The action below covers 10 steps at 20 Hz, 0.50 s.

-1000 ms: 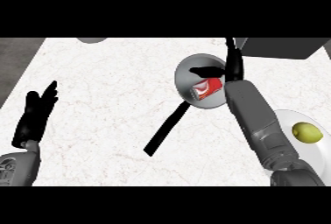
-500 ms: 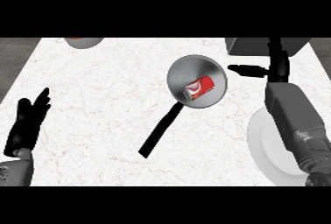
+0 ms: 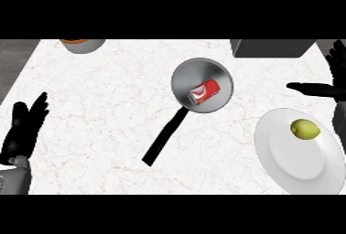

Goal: Pick the can from the plate and place it in the pan

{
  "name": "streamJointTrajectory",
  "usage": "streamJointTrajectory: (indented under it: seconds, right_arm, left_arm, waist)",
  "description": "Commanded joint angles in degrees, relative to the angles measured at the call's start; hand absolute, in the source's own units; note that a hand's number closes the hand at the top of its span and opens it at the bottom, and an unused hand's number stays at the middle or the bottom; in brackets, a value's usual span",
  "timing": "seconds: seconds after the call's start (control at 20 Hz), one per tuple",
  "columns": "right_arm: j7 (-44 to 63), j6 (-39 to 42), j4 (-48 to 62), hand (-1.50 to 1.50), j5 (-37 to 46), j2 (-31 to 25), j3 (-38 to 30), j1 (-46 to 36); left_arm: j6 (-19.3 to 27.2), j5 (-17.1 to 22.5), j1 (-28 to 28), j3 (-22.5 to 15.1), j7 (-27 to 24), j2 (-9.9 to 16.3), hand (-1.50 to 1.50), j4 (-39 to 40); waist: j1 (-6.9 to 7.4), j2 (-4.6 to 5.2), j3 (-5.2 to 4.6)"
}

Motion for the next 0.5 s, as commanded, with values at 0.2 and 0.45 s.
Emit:
streamJointTrajectory:
  seconds: [0.2, 0.45]
  right_arm:
    - [-4.32, 10.98, -2.09, -1.5, -3.33, -7.81, 0.63, 9.2]
    - [-2.02, 14.49, -6.21, -1.5, -5.26, -10.24, 2.36, 10.83]
  left_arm:
    - [-0.25, -0.32, 0.36, 0.11, -1.71, -0.65, 0.0, 0.9]
    - [-1.81, 0.68, 1.21, 1.98, -2.87, 0.63, 0.0, 2.52]
  waist:
    - [0.15, 0.08, 0.03]
    - [-0.02, -0.09, -0.02]
